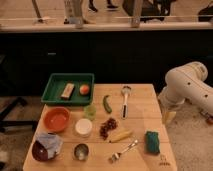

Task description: Place pepper in plastic cup

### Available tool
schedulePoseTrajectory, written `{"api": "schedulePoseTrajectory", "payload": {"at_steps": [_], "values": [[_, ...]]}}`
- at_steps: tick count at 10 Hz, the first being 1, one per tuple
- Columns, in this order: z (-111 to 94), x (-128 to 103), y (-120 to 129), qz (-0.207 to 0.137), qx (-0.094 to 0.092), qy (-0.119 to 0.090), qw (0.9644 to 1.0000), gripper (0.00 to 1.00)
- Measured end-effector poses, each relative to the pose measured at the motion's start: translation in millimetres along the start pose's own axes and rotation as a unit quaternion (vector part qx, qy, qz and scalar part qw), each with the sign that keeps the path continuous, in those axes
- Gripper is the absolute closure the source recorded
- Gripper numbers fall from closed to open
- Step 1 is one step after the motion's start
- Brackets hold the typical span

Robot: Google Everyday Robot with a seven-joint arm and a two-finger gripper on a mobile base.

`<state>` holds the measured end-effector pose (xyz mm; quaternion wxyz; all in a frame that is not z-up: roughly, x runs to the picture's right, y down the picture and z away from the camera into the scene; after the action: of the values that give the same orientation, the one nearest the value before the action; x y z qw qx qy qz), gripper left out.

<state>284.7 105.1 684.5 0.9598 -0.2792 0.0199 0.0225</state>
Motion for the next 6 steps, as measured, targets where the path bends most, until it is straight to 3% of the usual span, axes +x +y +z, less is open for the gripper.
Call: {"api": "schedulePoseTrajectory", "payload": {"at_steps": [6], "values": [[0.5, 0.0, -0.3, 0.014, 0.002, 0.007, 0.9999, 0.2]]}}
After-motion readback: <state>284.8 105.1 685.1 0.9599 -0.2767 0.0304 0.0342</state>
